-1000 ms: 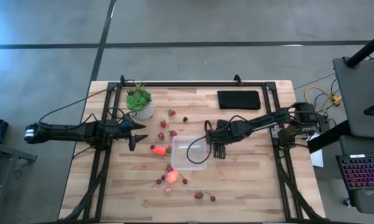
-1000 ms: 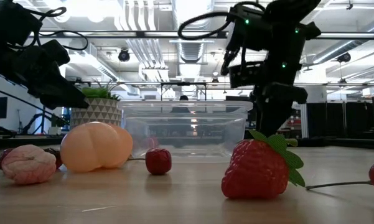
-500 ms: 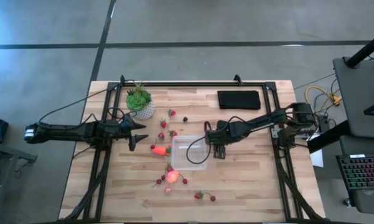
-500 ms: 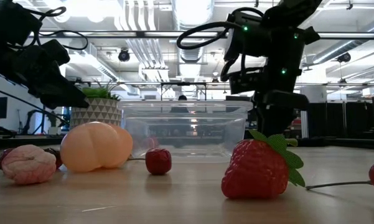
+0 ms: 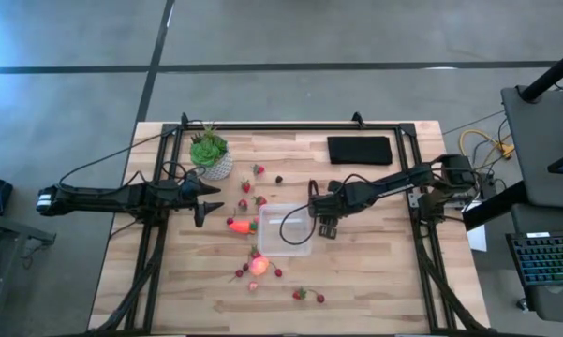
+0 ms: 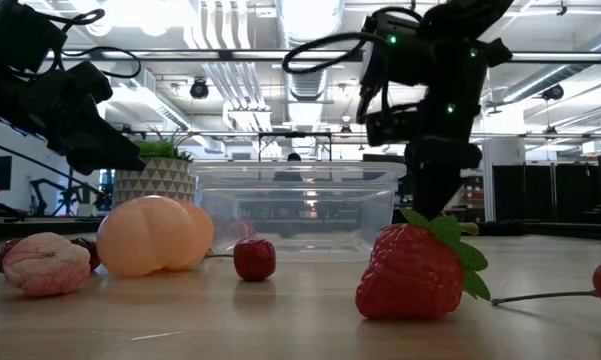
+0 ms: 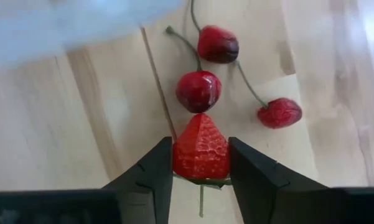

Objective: Pick and placing Produce into tupperware
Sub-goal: Put the strawberry into the transparent container, then put the red cherry into the transparent container

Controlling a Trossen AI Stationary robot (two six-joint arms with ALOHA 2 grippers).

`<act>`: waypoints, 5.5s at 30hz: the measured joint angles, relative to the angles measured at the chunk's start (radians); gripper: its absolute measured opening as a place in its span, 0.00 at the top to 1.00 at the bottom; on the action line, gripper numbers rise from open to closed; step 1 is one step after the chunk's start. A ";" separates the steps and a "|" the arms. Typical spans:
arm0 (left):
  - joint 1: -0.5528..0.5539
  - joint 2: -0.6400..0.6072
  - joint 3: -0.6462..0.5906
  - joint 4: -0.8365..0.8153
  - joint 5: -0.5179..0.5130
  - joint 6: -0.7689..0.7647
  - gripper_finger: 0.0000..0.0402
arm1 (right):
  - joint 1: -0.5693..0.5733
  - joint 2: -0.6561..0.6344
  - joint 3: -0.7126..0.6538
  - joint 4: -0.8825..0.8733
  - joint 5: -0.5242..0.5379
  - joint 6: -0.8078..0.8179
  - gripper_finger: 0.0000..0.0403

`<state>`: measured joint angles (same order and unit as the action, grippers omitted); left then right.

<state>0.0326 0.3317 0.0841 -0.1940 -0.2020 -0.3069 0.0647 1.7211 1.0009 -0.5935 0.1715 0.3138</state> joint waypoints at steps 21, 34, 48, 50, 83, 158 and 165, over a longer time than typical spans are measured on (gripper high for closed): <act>0.000 0.001 -0.006 0.011 0.000 0.000 0.40 | -0.022 -0.041 0.335 -0.088 -0.158 0.026 0.64; 0.000 0.002 -0.006 0.010 0.000 0.000 0.40 | -0.043 0.073 0.367 -0.079 -0.374 0.004 0.63; 0.000 0.001 -0.013 0.049 0.000 0.000 0.40 | -0.016 0.147 0.493 -0.185 -0.087 0.134 0.42; 0.000 0.000 -0.013 0.053 0.000 0.000 0.40 | -0.018 0.136 0.508 -0.260 -0.025 0.161 0.40; 0.000 0.000 -0.023 0.081 0.000 0.000 0.40 | -0.183 0.129 0.212 -0.267 0.006 -0.302 0.42; 0.000 0.001 -0.027 0.108 -0.001 0.000 0.40 | -0.183 -0.031 0.246 -0.129 -0.097 -0.079 0.78; 0.000 0.002 -0.027 0.108 0.000 0.000 0.40 | -0.088 -0.004 0.351 -0.132 -0.258 -0.085 0.77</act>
<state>0.0324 0.3332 0.0566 -0.0856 -0.2024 -0.3068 -0.0230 1.7175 1.3518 -0.7254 -0.0864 0.2287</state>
